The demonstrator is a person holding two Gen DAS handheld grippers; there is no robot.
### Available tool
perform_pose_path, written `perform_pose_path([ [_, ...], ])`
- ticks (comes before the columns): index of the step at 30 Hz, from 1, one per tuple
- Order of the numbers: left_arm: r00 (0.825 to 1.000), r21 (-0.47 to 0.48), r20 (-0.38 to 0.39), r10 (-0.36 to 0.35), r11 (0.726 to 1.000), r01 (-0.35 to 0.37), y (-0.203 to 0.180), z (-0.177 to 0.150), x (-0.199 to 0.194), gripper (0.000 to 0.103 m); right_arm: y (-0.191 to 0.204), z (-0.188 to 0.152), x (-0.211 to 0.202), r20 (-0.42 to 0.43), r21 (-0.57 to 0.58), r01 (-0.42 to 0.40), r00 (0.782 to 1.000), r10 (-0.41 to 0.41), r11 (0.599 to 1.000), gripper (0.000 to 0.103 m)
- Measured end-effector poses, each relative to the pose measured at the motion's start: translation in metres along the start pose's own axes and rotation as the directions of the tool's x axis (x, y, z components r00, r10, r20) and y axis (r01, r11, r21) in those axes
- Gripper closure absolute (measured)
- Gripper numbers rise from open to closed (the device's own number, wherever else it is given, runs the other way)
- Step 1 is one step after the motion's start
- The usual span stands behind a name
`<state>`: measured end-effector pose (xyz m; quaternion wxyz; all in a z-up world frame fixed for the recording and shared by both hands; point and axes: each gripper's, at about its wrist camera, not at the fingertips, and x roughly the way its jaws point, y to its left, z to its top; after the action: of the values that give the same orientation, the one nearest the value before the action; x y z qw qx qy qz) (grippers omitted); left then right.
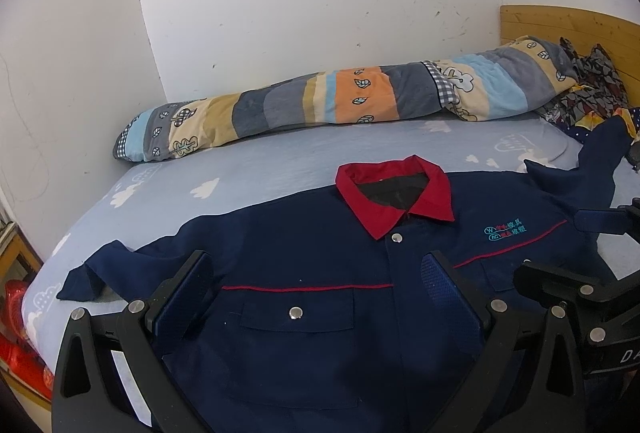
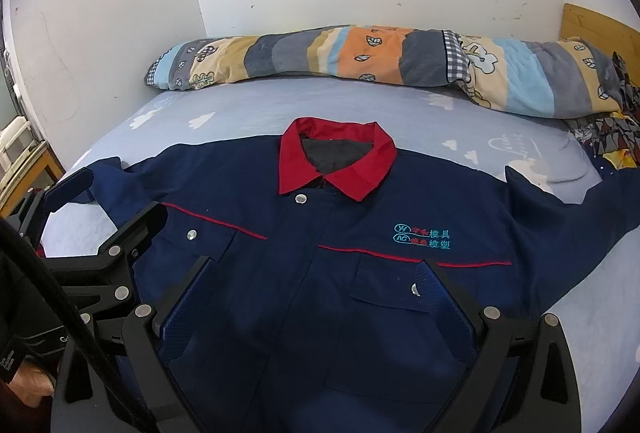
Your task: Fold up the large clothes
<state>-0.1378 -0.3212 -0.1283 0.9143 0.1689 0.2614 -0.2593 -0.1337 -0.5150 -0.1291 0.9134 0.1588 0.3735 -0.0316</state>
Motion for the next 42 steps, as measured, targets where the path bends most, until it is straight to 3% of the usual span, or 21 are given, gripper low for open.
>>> perform_pose_path([
  [29, 1.000, 0.005, -0.012, 0.015, 1.000, -0.015, 0.030, -0.014, -0.012, 0.000, -0.006, 0.003, 0.002, -0.030, 0.021, 0.005, 1.000, -0.004, 1.000, 0.002],
  [33, 0.998, -0.101, -0.055, 0.006, 0.995, -0.011, 0.063, -0.004, 0.000, 0.000, -0.010, 0.002, 0.002, -0.031, 0.028, 0.014, 0.999, -0.013, 1.000, 0.002],
  [37, 0.993, -0.305, -0.115, 0.022, 0.951, -0.056, 0.136, 0.000, 0.019, 0.000, -0.017, 0.001, 0.002, -0.035, 0.052, 0.013, 0.999, -0.011, 0.999, 0.002],
  [42, 0.974, -0.503, -0.209, 0.084, 0.845, -0.181, 0.241, -0.019, 0.033, 0.000, -0.019, 0.000, 0.000, -0.038, 0.063, 0.014, 0.999, -0.011, 0.998, 0.002],
])
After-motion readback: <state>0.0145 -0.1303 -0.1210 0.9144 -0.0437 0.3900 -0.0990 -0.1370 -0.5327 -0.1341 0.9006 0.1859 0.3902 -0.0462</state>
